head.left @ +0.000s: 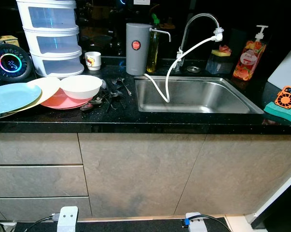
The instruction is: Kitchen organization
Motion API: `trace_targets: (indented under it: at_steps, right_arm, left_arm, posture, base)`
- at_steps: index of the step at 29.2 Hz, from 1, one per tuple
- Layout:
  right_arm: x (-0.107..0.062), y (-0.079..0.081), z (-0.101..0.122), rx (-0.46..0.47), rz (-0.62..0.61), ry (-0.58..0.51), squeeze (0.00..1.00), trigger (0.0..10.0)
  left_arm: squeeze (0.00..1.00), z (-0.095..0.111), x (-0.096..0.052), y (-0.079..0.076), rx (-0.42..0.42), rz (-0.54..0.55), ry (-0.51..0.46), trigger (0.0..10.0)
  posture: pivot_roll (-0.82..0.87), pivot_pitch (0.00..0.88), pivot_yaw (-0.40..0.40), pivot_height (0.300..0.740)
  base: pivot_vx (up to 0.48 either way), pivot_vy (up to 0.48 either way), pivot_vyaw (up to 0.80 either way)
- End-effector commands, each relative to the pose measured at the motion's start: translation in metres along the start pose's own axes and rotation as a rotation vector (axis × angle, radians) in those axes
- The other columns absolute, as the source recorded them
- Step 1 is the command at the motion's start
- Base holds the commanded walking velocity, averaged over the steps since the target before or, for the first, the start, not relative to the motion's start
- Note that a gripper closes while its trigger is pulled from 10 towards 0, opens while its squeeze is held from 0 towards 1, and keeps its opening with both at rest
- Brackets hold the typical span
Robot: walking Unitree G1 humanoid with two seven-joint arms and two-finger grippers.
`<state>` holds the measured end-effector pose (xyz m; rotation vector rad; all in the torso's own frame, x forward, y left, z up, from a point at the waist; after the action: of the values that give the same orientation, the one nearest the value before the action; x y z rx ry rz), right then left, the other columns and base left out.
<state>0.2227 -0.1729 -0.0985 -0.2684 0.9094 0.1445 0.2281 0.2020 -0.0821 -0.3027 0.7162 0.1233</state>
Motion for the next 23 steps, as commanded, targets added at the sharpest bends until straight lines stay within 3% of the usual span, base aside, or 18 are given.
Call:
trace_targets:
  at_steps: [1, 15, 20, 23]
  right_arm:
    - [0.0, -0.003, 0.0, 0.017, -0.012, -0.001, 0.0, 10.0]
    - [0.0, -0.016, 0.002, -0.017, -0.021, 0.004, 0.0, 10.0]
    - [-0.001, -0.03, 0.008, -0.018, -0.057, -0.018, 0.0, 10.0]
    - [-0.002, -0.031, 0.006, -0.013, -0.062, -0.017, 0.0, 10.0]
  left_arm:
    - [0.0, -0.004, -0.002, 0.004, -0.006, 0.012, 0.008, 10.0]
    - [0.0, -0.007, -0.001, -0.006, 0.033, 0.003, 0.007, 10.0]
    - [0.0, -0.016, 0.001, -0.027, 0.087, -0.066, 0.053, 10.0]
    - [0.0, -0.016, 0.002, -0.031, 0.09, -0.075, 0.054, 10.0]
  posture:
    - [0.09, 0.026, -0.058, 0.74]
    - [0.07, 0.045, -0.073, 0.74]
    - [0.03, 0.064, -0.036, 0.74]
    - [0.02, 0.071, -0.037, 0.74]
  base:
    - [0.0, 0.0, 0.0]
    - [0.0, 0.0, 0.0]
    - [0.0, 0.0, 0.0]
    - [0.0, 0.0, 0.0]
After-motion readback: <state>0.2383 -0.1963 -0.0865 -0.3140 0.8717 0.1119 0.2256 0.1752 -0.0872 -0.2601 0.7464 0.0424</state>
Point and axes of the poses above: a point about 5 cm out from each wrist's last joint towards the gripper, its own x axis pointing out of the wrist towards the gripper, its own z axis along the axis of the wrist's last joint, y = z × x, the point moved 3 cm from there along x, pointing out of the wrist towards the gripper, and after that the axes turned 14 degrees about -x, right-handed, at the moved point
